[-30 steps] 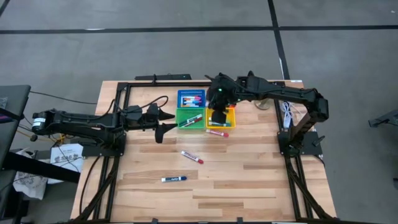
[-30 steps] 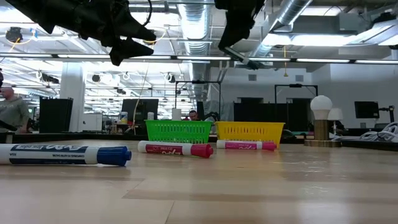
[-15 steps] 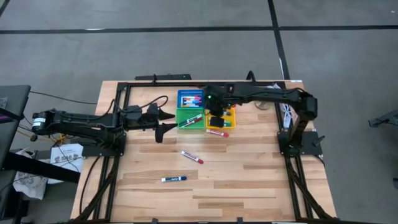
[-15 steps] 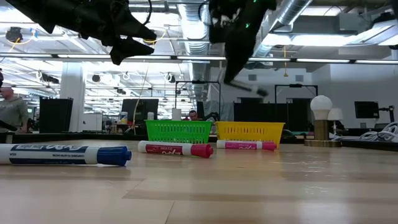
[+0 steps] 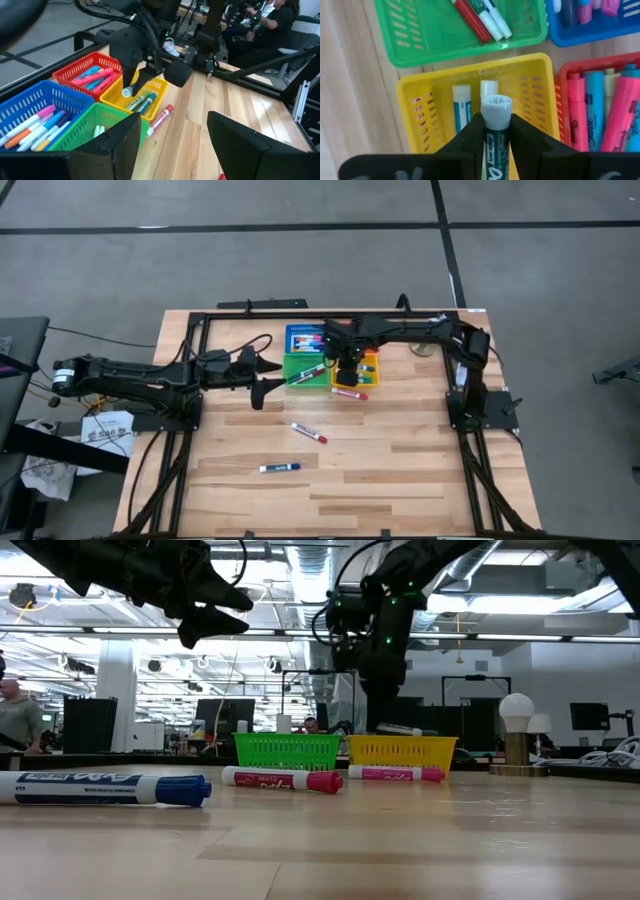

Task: Pick & Place Markers
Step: Put the large green marker into the yellow bin, then put the large red marker into the yellow bin

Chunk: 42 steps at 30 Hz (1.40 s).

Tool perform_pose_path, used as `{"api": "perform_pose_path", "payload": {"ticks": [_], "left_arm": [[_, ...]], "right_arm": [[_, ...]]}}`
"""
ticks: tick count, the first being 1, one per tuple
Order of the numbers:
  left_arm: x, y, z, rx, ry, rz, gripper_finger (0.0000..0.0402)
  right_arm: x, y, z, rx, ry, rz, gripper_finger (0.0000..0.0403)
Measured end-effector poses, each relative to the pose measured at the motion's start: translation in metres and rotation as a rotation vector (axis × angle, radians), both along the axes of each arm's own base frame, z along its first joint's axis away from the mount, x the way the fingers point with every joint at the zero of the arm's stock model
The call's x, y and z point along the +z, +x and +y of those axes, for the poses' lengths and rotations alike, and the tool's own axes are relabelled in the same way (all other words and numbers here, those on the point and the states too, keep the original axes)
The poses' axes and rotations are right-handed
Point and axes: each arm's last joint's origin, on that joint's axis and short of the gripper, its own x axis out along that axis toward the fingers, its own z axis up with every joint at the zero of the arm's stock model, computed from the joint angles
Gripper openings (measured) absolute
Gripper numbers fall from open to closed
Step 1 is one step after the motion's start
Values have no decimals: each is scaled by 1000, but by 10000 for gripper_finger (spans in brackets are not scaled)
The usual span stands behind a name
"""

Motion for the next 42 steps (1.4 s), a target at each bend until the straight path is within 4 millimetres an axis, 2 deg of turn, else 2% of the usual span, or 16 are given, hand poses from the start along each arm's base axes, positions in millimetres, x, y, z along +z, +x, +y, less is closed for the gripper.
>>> {"api": "perform_pose_path", "payload": {"ticks": [13, 21, 29, 38, 42], "left_arm": [[0, 0, 0, -1, 3, 3, 227], [0, 0, 0, 0, 3, 3, 227], [0, 0, 0, 0, 3, 3, 227], [0, 0, 0, 0, 3, 3, 227], [0, 0, 0, 0, 3, 3, 227]], "right_arm": [[-43, 12, -3, 7, 42, 79, 66], [-38, 17, -4, 7, 22, 10, 66], [-38, 17, -3, 29, 18, 13, 72], [-37, 16, -3, 31, 17, 22, 155], [-20, 13, -2, 28, 24, 38, 179]]}}
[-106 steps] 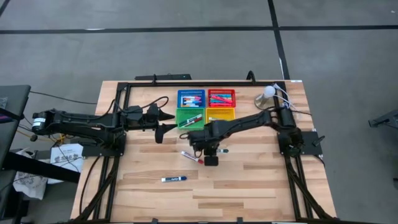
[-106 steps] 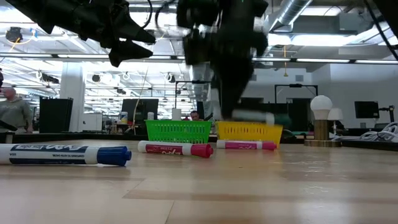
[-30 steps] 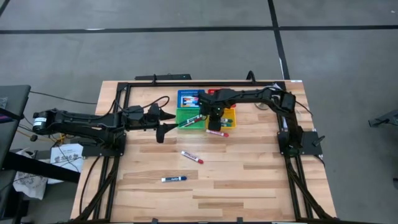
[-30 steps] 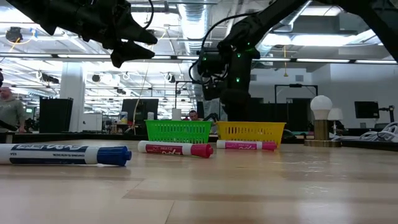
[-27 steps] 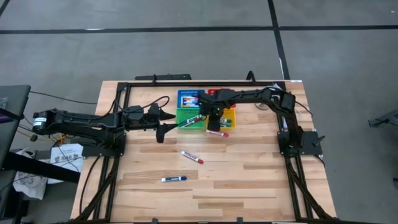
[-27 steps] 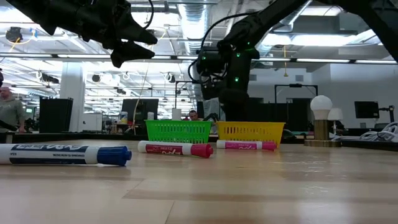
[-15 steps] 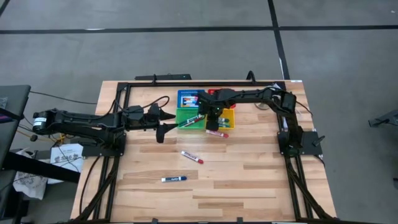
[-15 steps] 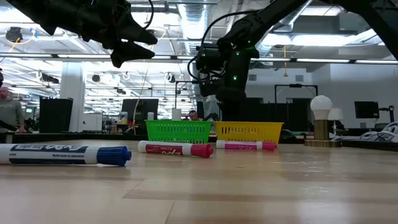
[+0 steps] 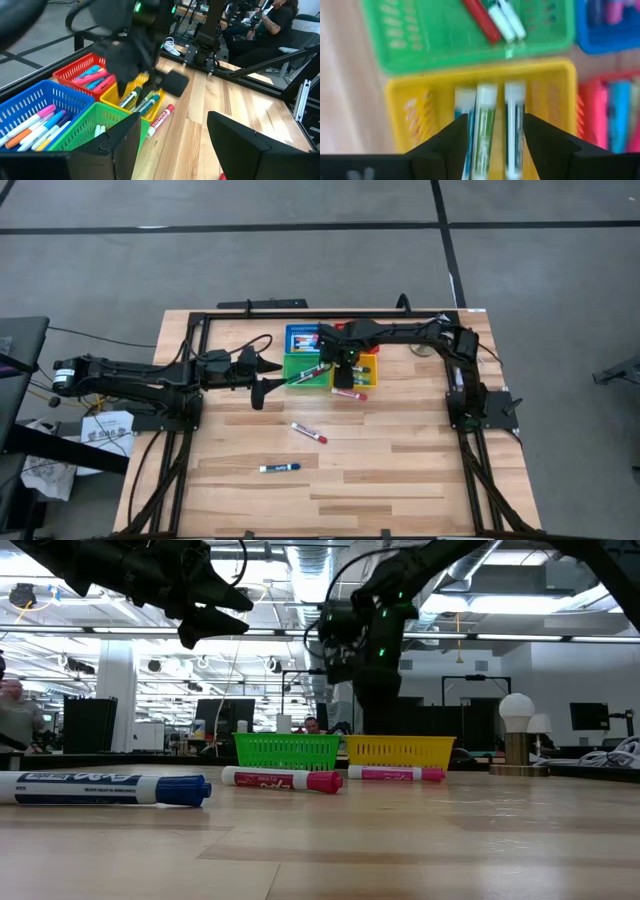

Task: Pick & Place Markers
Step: Put the large red marker into the yellow bin

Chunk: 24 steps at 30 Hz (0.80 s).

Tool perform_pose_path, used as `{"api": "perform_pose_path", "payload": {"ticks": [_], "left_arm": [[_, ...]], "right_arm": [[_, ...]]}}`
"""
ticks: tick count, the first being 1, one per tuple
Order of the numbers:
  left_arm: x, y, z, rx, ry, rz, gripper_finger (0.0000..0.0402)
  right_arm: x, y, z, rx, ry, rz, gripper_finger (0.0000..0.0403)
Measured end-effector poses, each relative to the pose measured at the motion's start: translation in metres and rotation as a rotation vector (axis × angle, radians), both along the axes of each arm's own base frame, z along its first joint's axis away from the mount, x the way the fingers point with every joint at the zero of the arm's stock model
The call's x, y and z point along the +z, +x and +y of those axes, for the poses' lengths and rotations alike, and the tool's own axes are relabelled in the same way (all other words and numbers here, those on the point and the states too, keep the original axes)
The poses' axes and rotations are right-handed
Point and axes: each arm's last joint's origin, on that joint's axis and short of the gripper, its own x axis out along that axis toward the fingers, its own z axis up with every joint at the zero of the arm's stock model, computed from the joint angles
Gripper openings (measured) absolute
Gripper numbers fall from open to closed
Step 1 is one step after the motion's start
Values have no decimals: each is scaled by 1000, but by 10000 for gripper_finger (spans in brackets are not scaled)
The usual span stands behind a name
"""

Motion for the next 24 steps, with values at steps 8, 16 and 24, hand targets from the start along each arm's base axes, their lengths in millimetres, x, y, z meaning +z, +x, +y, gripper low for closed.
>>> {"api": "perform_pose_path", "payload": {"ticks": [8, 16, 24], "left_arm": [[1, 0, 0, 0, -2, -15, 227], [4, 1, 0, -1, -1, -38, 227], [14, 3, -2, -3, -37, -149, 227]], "right_arm": [[73, -17, 24, -8, -21, -128, 196], [146, -58, 85, 63, -11, -281, 192], [177, -104, 135, 63, 64, -253, 194]]}}
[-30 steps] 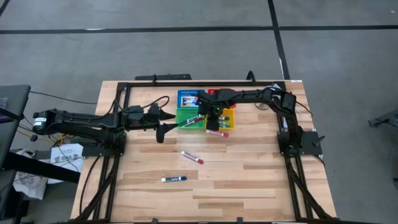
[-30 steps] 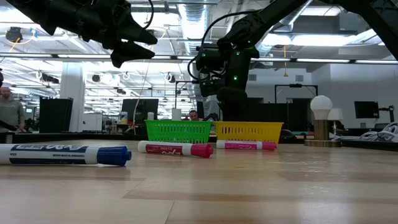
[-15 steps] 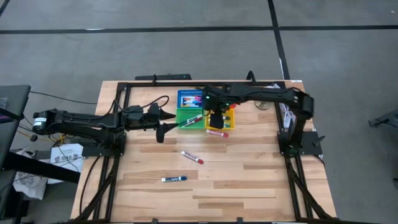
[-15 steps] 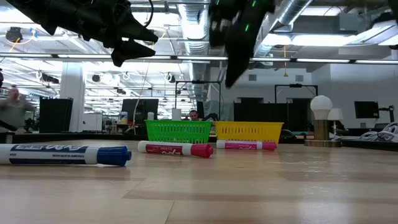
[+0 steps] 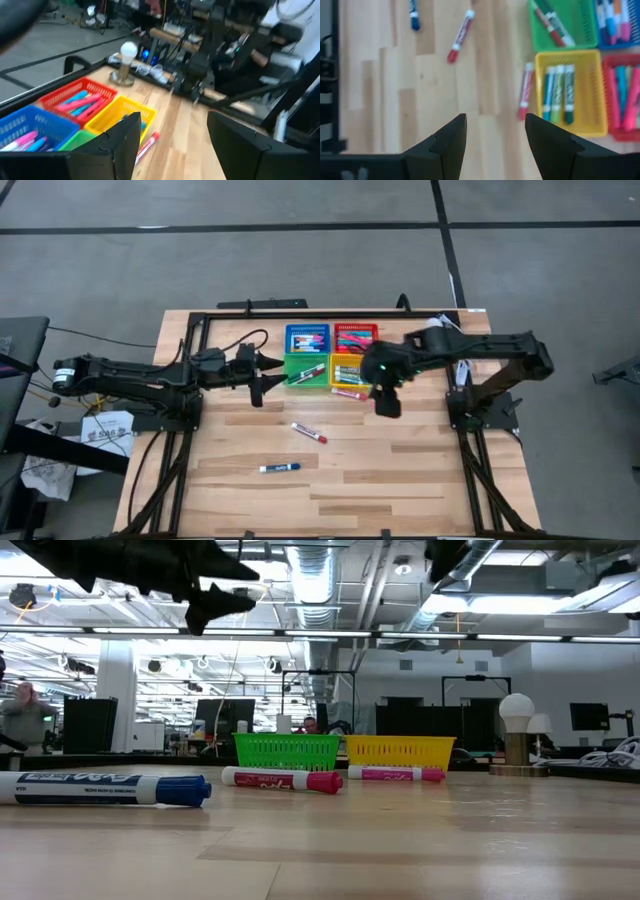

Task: Pick & Place Markers
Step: Put the large red marker into the yellow bin

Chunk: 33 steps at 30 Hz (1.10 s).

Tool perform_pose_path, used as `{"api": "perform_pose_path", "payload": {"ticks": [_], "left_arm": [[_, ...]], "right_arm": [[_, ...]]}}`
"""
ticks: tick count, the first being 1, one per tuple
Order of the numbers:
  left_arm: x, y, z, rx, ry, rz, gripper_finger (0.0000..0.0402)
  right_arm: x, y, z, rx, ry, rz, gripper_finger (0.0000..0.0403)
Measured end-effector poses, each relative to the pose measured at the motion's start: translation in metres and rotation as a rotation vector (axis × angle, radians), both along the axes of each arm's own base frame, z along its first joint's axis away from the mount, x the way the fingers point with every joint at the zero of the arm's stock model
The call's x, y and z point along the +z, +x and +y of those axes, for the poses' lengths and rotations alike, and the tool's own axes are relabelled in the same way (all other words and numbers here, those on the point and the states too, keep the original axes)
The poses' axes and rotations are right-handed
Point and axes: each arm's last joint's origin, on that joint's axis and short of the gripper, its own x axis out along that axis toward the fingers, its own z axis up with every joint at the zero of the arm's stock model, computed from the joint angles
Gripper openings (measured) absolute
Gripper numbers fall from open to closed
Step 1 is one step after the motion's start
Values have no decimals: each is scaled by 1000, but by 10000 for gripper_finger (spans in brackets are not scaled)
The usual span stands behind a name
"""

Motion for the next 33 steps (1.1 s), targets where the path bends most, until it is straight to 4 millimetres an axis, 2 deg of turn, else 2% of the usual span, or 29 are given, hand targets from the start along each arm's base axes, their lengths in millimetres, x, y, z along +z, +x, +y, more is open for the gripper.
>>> {"api": "perform_pose_path", "payload": {"ticks": [7, 14, 19, 22, 25, 33], "left_arm": [[9, 1, -13, -65, -1, -90, 227], [16, 4, -36, -163, -4, -112, 227], [31, 19, -57, -228, 43, -119, 227], [35, 34, -69, -260, 64, -64, 227], [34, 50, -80, -286, 86, 54, 227], [28, 80, -89, -298, 136, 458, 227]], "right_arm": [[20, -29, 28, -9, 4, -57, 187], [43, -62, 37, -107, -95, -193, 178], [54, -85, 43, -137, -94, -282, 171], [45, -99, 45, -149, -72, -322, 167], [25, -113, 46, -177, -7, -364, 163], [-29, -140, 45, -192, 181, -557, 153]]}}
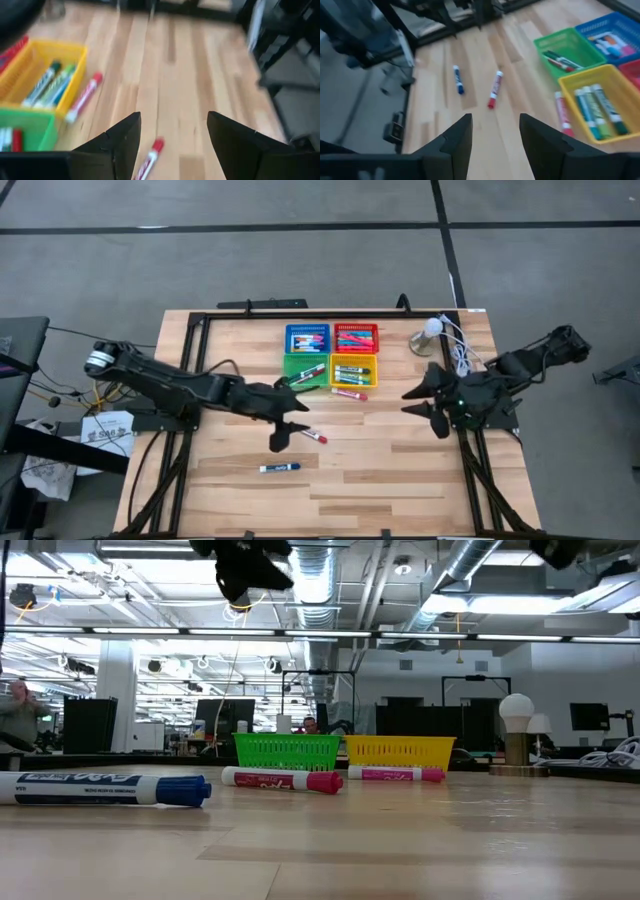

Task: Pick & Place Markers
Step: Put the large red marker into the yellow bin

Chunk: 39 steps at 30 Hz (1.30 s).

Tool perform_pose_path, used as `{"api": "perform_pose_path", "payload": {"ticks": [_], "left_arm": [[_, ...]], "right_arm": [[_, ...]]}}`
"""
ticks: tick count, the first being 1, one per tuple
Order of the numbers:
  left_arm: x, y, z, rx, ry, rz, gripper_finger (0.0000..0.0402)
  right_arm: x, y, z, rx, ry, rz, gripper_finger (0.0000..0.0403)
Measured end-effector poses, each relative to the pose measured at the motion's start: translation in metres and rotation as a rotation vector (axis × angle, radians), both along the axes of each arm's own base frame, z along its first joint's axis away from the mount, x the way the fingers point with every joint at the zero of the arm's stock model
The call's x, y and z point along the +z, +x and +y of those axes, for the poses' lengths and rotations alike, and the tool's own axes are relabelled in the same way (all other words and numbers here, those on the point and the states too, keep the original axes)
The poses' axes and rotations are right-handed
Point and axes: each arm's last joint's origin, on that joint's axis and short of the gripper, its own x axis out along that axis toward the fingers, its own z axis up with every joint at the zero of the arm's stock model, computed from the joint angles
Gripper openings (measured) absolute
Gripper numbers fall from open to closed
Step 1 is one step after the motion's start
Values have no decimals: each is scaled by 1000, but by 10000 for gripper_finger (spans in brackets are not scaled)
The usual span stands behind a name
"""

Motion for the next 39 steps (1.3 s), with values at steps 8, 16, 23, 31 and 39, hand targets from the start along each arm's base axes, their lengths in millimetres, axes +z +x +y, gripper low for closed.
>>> {"api": "perform_pose_path", "payload": {"ticks": [8, 16, 23, 31, 39], "left_arm": [[-20, 24, -8, -46, 32, 183, 227], [-61, 42, -6, -58, 17, 367, 227], [-87, 51, 4, -65, 64, 455, 227], [-109, 42, 17, -39, 90, 609, 227], [-114, 41, 17, -96, 168, 621, 227]], "right_arm": [[-42, -16, -3, 4, 44, -119, 148], [-73, -26, -8, -33, 66, -206, 149], [-80, -27, -9, -31, 96, -253, 145], [-80, -27, -9, -31, 96, -253, 144], [-80, -27, -9, -30, 95, -253, 142]]}}
